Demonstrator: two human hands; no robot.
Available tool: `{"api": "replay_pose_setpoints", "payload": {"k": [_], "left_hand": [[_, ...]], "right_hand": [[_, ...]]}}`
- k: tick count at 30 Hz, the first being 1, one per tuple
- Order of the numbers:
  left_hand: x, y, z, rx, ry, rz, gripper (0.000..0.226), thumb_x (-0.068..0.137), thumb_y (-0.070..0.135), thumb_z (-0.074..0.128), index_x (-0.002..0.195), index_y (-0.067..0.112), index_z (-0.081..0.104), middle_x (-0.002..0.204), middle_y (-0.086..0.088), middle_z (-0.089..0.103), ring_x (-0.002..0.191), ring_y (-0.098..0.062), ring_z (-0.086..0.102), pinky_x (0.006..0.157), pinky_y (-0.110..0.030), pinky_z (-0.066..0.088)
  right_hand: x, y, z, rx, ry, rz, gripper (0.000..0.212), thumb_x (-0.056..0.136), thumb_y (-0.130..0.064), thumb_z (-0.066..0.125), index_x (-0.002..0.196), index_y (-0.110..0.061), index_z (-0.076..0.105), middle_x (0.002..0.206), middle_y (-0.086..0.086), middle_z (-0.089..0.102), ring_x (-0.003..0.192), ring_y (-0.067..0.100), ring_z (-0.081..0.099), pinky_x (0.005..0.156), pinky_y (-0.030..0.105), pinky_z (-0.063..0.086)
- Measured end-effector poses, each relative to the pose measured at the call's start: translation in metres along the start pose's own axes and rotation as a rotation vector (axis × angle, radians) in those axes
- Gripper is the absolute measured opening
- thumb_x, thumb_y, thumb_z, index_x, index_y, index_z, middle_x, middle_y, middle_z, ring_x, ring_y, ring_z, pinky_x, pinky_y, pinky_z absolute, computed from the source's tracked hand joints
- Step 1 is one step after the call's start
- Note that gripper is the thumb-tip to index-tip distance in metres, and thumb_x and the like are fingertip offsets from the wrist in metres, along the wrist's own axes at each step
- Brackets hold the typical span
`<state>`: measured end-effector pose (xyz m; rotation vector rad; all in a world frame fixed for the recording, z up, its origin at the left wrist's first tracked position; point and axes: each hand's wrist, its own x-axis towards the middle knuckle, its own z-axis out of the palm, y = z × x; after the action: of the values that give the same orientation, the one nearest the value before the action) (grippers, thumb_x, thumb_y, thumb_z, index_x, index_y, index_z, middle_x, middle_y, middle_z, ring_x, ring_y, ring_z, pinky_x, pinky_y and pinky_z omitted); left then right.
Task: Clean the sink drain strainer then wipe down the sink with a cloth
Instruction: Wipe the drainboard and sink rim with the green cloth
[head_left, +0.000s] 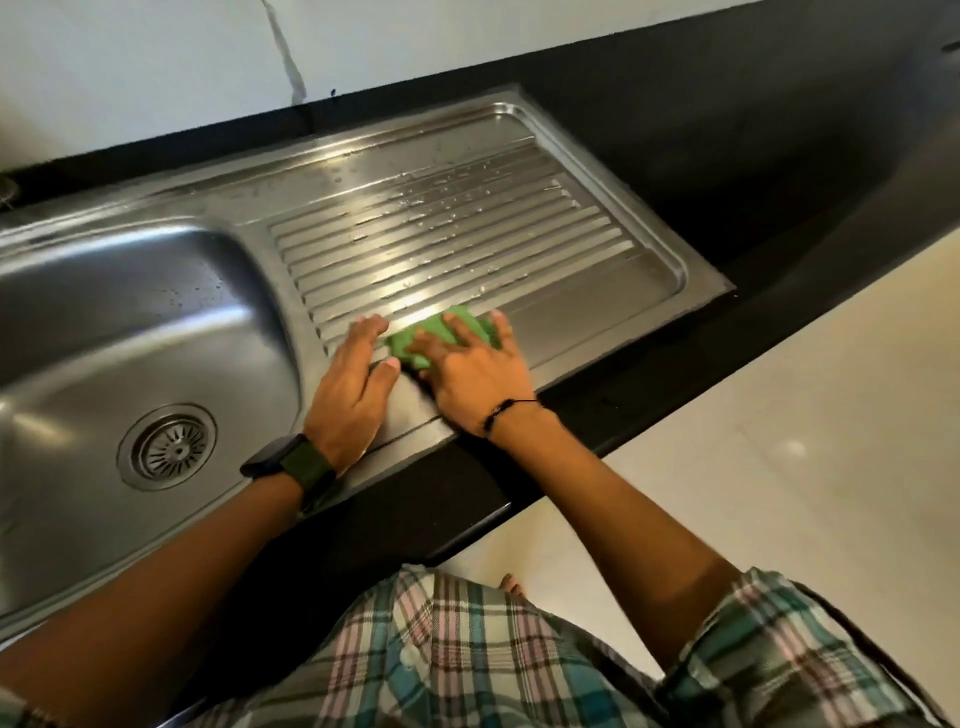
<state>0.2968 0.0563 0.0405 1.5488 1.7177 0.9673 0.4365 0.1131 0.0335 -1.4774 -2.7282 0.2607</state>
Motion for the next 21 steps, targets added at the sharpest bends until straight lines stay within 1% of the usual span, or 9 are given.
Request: {"api": "replay_pose_setpoints", "payload": {"k": [2, 3, 7, 11, 14, 17, 19, 21], "left_hand": [[0.009, 0.006, 0.006, 0.056, -0.029, 0.055, 0.061, 0.085, 0.034, 0.031, 0.141, 0.01, 0.028, 0.151, -0.011, 0.027, 0.141, -0.023, 0.023, 0.117, -0.044, 0.018], [0.014, 0.008, 0.01, 0.1, -0.051, 0.092, 0.062, 0.085, 0.035, 0.031, 0.142, 0.011, 0.027, 0.152, -0.01, 0.025, 0.142, -0.022, 0.021, 0.118, -0.044, 0.016], [0.046, 0.02, 0.032, 0.312, -0.151, 0.262, 0.064, 0.087, 0.039, 0.027, 0.143, 0.01, 0.024, 0.154, -0.009, 0.02, 0.144, -0.018, 0.011, 0.117, -0.029, 0.005], [0.089, 0.037, 0.065, 0.413, -0.222, 0.356, 0.064, 0.088, 0.039, 0.025, 0.144, 0.008, 0.022, 0.153, -0.011, 0.021, 0.144, -0.018, 0.011, 0.115, -0.026, 0.001], [0.112, 0.046, 0.087, 0.446, -0.231, 0.417, 0.062, 0.09, 0.037, 0.028, 0.143, 0.007, 0.022, 0.153, -0.012, 0.023, 0.144, -0.02, 0.012, 0.115, -0.028, 0.003], [0.12, 0.039, 0.098, 0.497, -0.253, 0.448, 0.057, 0.093, 0.03, 0.036, 0.142, 0.005, 0.023, 0.151, -0.014, 0.025, 0.144, -0.023, 0.013, 0.117, -0.033, 0.006], [0.12, 0.034, 0.1, 0.513, -0.242, 0.443, 0.056, 0.094, 0.028, 0.038, 0.142, 0.005, 0.022, 0.151, -0.015, 0.025, 0.144, -0.024, 0.014, 0.118, -0.036, 0.008], [0.121, 0.033, 0.102, 0.528, -0.228, 0.446, 0.057, 0.093, 0.028, 0.037, 0.142, 0.005, 0.021, 0.151, -0.015, 0.024, 0.144, -0.024, 0.014, 0.118, -0.037, 0.009]], "right_hand": [[0.0, 0.036, -0.006, -0.02, 0.006, 0.105, 0.049, 0.093, -0.038, 0.034, 0.141, -0.033, 0.026, 0.151, -0.007, 0.03, 0.144, 0.014, 0.01, 0.113, 0.052, -0.008], [0.001, 0.054, -0.009, -0.021, 0.007, 0.16, 0.049, 0.093, -0.037, 0.034, 0.141, -0.033, 0.026, 0.151, -0.006, 0.029, 0.144, 0.014, 0.011, 0.113, 0.052, -0.007], [0.011, 0.122, -0.025, -0.008, 0.046, 0.379, 0.05, 0.092, -0.035, 0.036, 0.141, -0.027, 0.027, 0.151, 0.01, 0.03, 0.142, 0.021, 0.018, 0.115, 0.049, -0.003], [0.024, 0.182, -0.045, 0.019, 0.034, 0.569, 0.047, 0.094, -0.032, 0.035, 0.139, -0.018, 0.031, 0.148, 0.016, 0.031, 0.141, 0.028, 0.021, 0.116, 0.049, 0.003], [0.032, 0.206, -0.048, 0.03, 0.041, 0.572, 0.047, 0.096, -0.033, 0.03, 0.14, -0.016, 0.03, 0.152, 0.01, 0.025, 0.144, 0.025, 0.012, 0.116, 0.048, 0.004], [0.036, 0.209, -0.04, 0.032, 0.053, 0.552, 0.048, 0.098, -0.033, 0.025, 0.142, -0.014, 0.025, 0.154, 0.006, 0.021, 0.145, 0.024, 0.0, 0.116, 0.047, -0.002], [0.036, 0.202, -0.04, 0.064, 0.056, 0.567, 0.048, 0.098, -0.031, 0.025, 0.142, -0.012, 0.024, 0.155, 0.007, 0.019, 0.145, 0.024, -0.003, 0.116, 0.047, -0.005], [0.032, 0.183, -0.043, 0.038, 0.044, 0.552, 0.048, 0.097, -0.03, 0.028, 0.142, -0.011, 0.025, 0.154, 0.009, 0.019, 0.145, 0.025, -0.001, 0.115, 0.047, -0.005]]}}
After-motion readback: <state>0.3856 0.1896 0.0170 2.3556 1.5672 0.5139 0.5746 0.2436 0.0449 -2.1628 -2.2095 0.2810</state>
